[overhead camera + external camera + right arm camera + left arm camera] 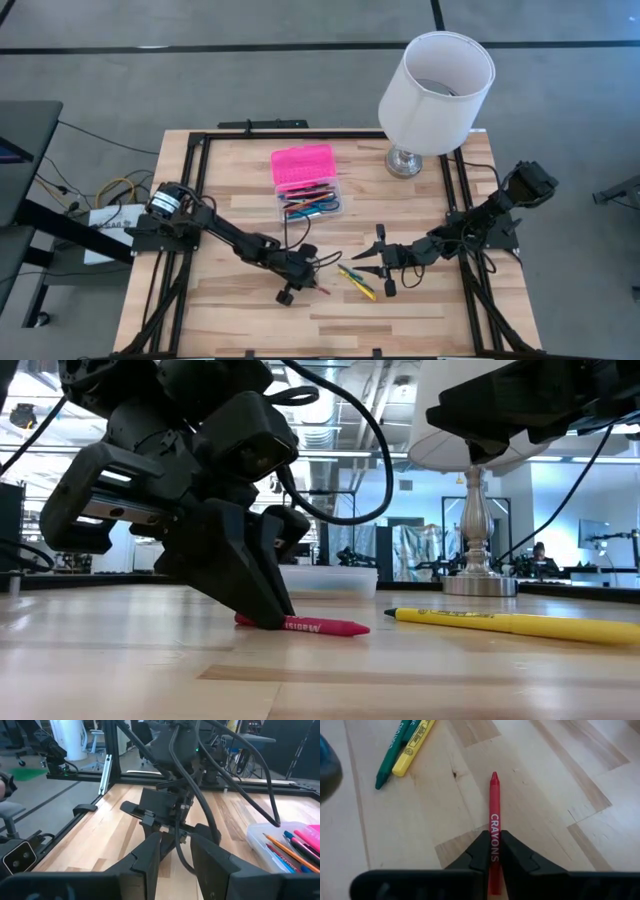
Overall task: Pick & place school supplies into a supply box
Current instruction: Put the red crayon into the pink supply box, then put the yellow pen into the pink supply box
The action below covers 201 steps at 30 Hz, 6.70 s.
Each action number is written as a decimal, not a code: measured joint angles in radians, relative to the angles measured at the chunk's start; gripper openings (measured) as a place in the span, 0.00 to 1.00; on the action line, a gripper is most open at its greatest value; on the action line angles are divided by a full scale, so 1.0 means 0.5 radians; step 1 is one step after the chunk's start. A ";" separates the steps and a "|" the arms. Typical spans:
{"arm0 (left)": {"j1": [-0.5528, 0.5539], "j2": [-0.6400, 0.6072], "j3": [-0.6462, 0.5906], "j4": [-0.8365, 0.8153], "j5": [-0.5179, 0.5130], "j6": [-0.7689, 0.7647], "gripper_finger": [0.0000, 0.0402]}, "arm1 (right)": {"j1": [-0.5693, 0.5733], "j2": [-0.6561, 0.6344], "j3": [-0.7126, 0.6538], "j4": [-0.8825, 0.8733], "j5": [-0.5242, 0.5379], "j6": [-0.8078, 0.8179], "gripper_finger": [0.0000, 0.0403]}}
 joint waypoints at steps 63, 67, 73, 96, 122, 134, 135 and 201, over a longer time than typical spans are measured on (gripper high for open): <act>-0.023 -0.417 0.143 -1.716 -0.062 -0.283 0.06 | 0.000 0.002 0.001 -0.043 0.007 0.070 0.26; -0.023 -0.417 0.143 -1.749 -0.064 -0.305 0.06 | 0.000 0.002 0.001 -0.043 0.007 0.070 0.26; -0.027 -0.417 0.143 -1.751 -0.082 -0.311 0.06 | 0.000 0.002 0.001 -0.043 0.007 0.070 0.26; -0.118 -0.402 0.369 -1.910 -0.680 -0.211 0.06 | 0.000 0.002 0.001 -0.045 0.006 0.069 0.26; 0.464 -0.413 0.489 -1.778 -1.318 -0.202 0.06 | -0.001 0.002 0.001 -0.065 0.006 0.067 0.26; 0.697 -0.413 0.491 -1.553 -1.121 -0.038 0.07 | -0.001 0.002 0.001 -0.079 0.006 0.068 0.26; 0.709 -0.413 0.491 -1.546 -1.105 -0.038 0.07 | 0.000 0.002 0.001 -0.080 0.006 0.068 0.26; -0.606 -2.651 -1.352 -0.275 -0.987 -0.278 0.24 | -0.096 0.174 0.166 -0.204 0.105 0.490 0.26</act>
